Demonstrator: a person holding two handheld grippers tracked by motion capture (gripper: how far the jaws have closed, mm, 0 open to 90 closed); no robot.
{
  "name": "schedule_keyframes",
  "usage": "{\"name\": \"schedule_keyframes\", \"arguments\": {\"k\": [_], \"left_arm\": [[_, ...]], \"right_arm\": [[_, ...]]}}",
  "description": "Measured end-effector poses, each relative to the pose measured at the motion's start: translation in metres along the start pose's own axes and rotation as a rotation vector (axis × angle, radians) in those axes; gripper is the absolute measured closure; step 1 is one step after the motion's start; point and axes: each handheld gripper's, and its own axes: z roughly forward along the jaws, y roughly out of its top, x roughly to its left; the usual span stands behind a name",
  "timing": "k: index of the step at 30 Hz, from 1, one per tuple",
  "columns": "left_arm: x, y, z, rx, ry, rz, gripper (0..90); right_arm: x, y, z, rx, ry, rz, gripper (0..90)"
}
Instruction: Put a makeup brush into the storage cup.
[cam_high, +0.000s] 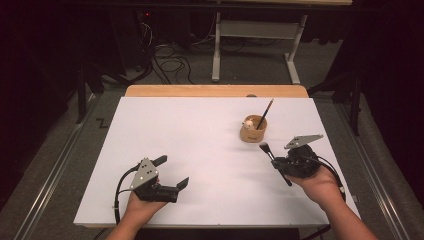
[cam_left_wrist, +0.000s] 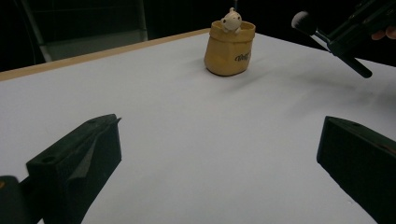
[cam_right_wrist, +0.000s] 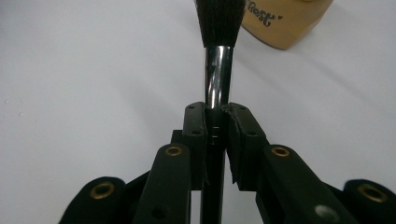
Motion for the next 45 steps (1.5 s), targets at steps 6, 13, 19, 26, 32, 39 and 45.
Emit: {"name": "schedule_keyframes", "arguments": {"k": [6,13,19,26,32,39,45], "left_arm": [[0.000,0.000,0.000,0.001,0.001,0.000,0.6],[0.000,-0.001,0.001,0.003,0.001,0.000,0.6],[0.000,-0.001,0.001,0.004,0.002,0.000,0.6],[0.001,-0.001,0.001,0.003,0.002,-0.003,0.6],[0.001,-0.002,0.001,0.007,0.000,-0.002,0.6],[0.002,-0.003,0.002,0.001,0.003,0.001,0.6],[0.002,-0.002,0.002,0.000,0.002,0.003,0.6]], "right_arm": [[0.000,-0.005,-0.004,-0.078,0.001,0.024,79.7],[-0.001,-0.012,-0.008,-0.167,-0.009,0.043,79.8],[0.001,-0.021,-0.009,-0.272,-0.024,0.071,79.8],[0.004,-0.031,-0.008,-0.374,-0.001,0.099,79.8],[0.001,-0.042,-0.006,-0.448,0.022,0.122,79.7],[-0.001,-0.056,-0.007,-0.559,0.014,0.148,79.7],[-0.005,-0.062,-0.010,-0.623,0.015,0.184,79.7]]}}
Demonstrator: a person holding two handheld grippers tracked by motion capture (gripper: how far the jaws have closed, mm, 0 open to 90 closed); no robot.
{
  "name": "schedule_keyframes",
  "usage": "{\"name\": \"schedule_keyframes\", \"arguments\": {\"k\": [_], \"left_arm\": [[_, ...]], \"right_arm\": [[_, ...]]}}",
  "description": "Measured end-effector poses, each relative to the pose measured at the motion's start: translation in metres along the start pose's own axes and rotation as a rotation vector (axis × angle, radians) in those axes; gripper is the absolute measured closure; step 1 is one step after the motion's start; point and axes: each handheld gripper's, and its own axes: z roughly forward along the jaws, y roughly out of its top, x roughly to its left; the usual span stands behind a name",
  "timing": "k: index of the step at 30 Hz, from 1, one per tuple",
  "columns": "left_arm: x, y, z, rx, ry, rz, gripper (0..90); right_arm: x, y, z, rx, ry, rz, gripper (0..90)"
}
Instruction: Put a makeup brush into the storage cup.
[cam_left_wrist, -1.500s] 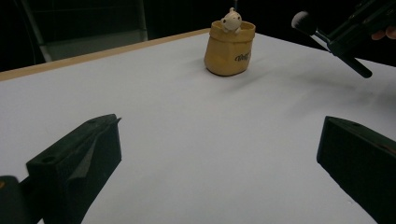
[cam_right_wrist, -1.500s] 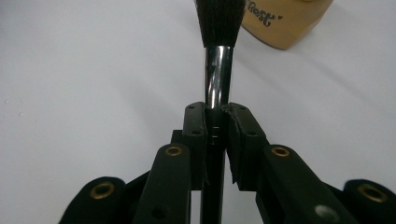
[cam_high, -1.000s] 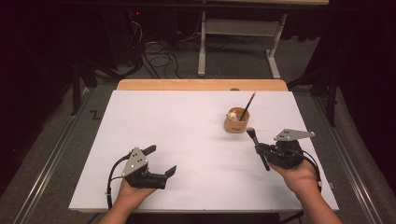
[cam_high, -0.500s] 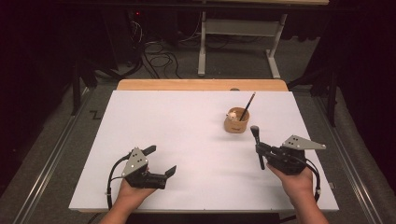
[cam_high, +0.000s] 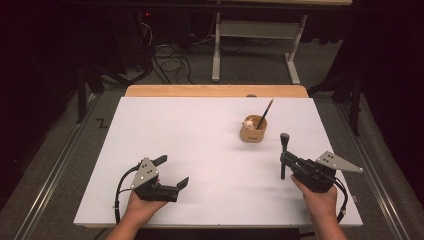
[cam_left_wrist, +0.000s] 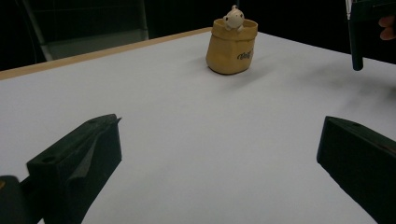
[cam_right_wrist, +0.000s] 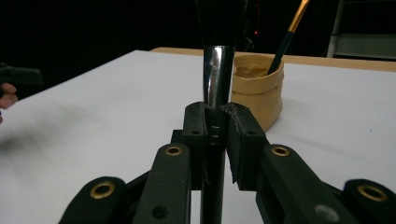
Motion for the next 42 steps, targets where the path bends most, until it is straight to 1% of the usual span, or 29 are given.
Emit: {"name": "schedule_keyframes", "arguments": {"k": [3,4,5,6,8,9,11,13,18,21,22,24,26,28,32,38,40,41,42], "left_arm": [[0.000,0.000,0.000,0.001,-0.002,0.001,0.6],[0.000,0.000,0.000,0.002,-0.002,0.001,0.6],[0.000,0.000,0.000,0.002,-0.002,0.001,0.6],[0.000,0.000,0.000,0.002,-0.002,0.001,0.6],[0.000,0.000,0.000,0.001,-0.002,0.000,0.6],[0.000,0.000,0.000,0.001,-0.003,0.000,0.6],[0.000,0.000,0.000,0.001,-0.003,0.001,0.6],[0.000,0.000,0.000,0.002,-0.003,0.001,0.6],[0.001,0.000,0.000,0.001,-0.003,-0.001,0.6],[0.001,0.000,0.000,0.001,-0.003,-0.004,0.6],[0.001,0.000,0.000,0.000,-0.003,-0.005,0.6],[0.000,0.000,-0.001,0.000,-0.003,-0.003,0.6],[0.001,0.000,-0.001,0.001,-0.003,-0.005,0.6],[0.001,0.000,-0.001,-0.002,-0.002,-0.007,0.6],[0.001,0.000,-0.002,-0.006,-0.002,-0.008,0.6],[0.001,0.000,-0.002,-0.007,-0.001,-0.008,0.6],[0.001,0.000,-0.002,-0.007,0.001,-0.008,0.6],[0.001,0.000,-0.002,-0.007,0.001,-0.008,0.6],[0.001,0.000,-0.003,-0.007,0.001,-0.007,0.6]], "right_arm": [[-0.001,0.000,-0.002,-0.028,-0.005,0.000,79.7],[-0.002,0.000,-0.003,-0.038,0.000,0.001,79.7],[-0.001,0.000,-0.004,-0.056,-0.004,-0.002,79.7],[-0.001,0.000,-0.005,-0.066,-0.019,-0.007,79.7],[0.000,0.001,-0.006,-0.086,-0.024,-0.015,79.7],[0.000,0.001,-0.006,-0.093,-0.034,-0.015,79.8],[0.000,0.002,-0.007,-0.108,-0.031,-0.012,79.7],[0.000,0.003,-0.007,-0.116,-0.040,-0.018,79.7],[0.001,0.006,-0.005,-0.148,-0.039,-0.029,79.7],[0.003,0.008,-0.001,-0.141,-0.036,-0.039,79.7],[0.003,0.008,0.002,-0.132,-0.026,-0.038,79.7],[0.004,0.008,0.006,-0.107,-0.027,-0.054,79.7],[0.004,0.008,0.009,-0.106,-0.021,-0.044,79.7],[0.004,0.010,0.013,-0.100,-0.022,-0.052,79.7],[0.006,0.017,0.017,-0.109,-0.020,-0.055,79.7],[0.008,0.028,0.022,-0.123,-0.024,-0.078,79.6],[0.009,0.031,0.025,-0.109,-0.028,-0.079,79.7],[0.008,0.032,0.026,-0.110,-0.028,-0.089,79.6],[0.007,0.033,0.026,-0.111,-0.033,-0.087,79.6]]}}
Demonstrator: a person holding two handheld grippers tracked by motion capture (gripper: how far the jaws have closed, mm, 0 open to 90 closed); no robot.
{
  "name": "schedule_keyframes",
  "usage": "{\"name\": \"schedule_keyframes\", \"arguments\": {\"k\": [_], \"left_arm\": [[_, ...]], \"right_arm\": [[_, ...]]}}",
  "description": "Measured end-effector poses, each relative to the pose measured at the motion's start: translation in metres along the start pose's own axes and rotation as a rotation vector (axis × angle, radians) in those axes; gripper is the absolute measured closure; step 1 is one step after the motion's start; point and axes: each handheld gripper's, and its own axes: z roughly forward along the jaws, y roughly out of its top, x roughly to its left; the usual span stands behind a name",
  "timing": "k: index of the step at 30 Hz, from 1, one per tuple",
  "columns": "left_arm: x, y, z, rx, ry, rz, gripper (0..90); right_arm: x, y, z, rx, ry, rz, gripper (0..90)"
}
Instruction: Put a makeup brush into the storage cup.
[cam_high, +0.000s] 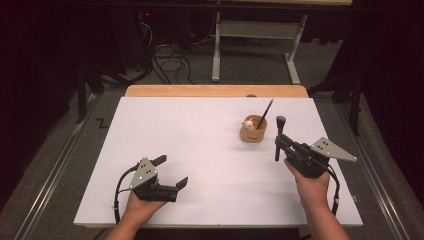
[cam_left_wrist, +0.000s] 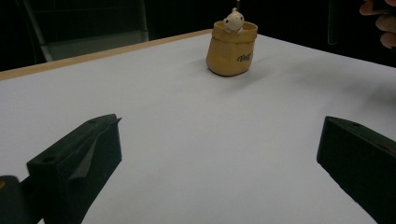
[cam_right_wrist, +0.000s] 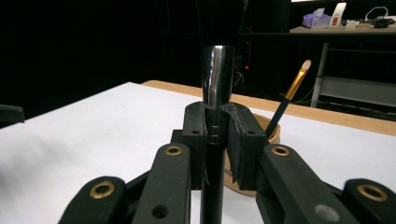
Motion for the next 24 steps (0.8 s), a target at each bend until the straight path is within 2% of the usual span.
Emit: {"name": "schedule_keyframes", "arguments": {"k": [8,13,24], "left_arm": [[0.000,0.000,0.000,0.001,0.000,0.000,0.6],[0.000,0.000,-0.001,-0.001,0.000,0.000,0.6],[0.000,0.000,-0.001,-0.003,0.001,-0.001,0.6]], "right_arm": [[-0.005,0.010,0.003,-0.015,-0.011,0.019,79.6],[-0.006,0.016,0.005,-0.014,-0.019,0.009,79.6],[-0.014,0.024,0.020,-0.009,-0.022,0.025,79.6]]}}
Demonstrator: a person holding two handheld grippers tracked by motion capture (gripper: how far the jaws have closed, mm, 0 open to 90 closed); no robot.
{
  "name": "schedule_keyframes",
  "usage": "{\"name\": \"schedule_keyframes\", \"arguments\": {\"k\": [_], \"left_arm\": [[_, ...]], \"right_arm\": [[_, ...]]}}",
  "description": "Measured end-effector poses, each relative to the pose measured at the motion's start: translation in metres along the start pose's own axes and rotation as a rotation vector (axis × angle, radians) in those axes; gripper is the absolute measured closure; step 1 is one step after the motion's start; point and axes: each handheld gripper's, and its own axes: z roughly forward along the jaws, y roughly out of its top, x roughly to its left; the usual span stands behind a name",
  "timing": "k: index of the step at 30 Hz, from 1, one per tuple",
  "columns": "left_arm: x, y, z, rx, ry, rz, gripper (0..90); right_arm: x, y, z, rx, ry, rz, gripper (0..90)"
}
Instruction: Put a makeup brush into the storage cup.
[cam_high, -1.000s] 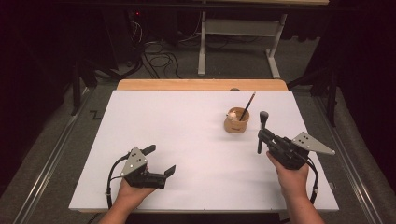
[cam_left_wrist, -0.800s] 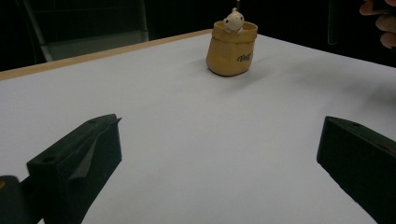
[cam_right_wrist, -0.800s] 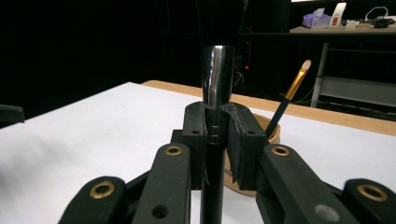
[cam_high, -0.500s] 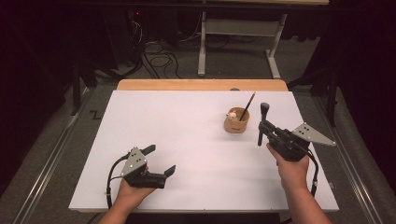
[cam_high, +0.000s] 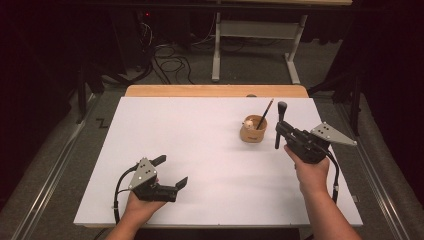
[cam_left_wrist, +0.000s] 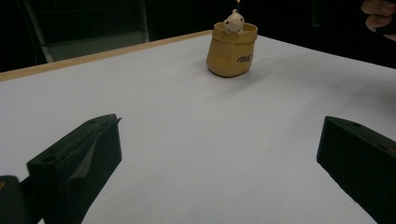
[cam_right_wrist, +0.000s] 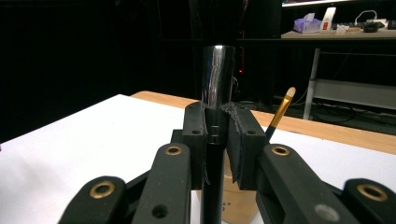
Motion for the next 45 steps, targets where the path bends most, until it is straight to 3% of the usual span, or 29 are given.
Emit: {"name": "schedule_keyframes", "arguments": {"k": [26,45], "left_arm": [[-0.001,0.001,-0.001,-0.005,-0.001,0.005,0.2],[0.002,0.000,-0.003,-0.011,0.005,-0.002,0.2]], "right_arm": [[-0.007,0.016,0.053,0.020,-0.039,-0.041,79.6],[-0.012,0.016,0.084,0.021,-0.076,-0.025,79.5]]}}
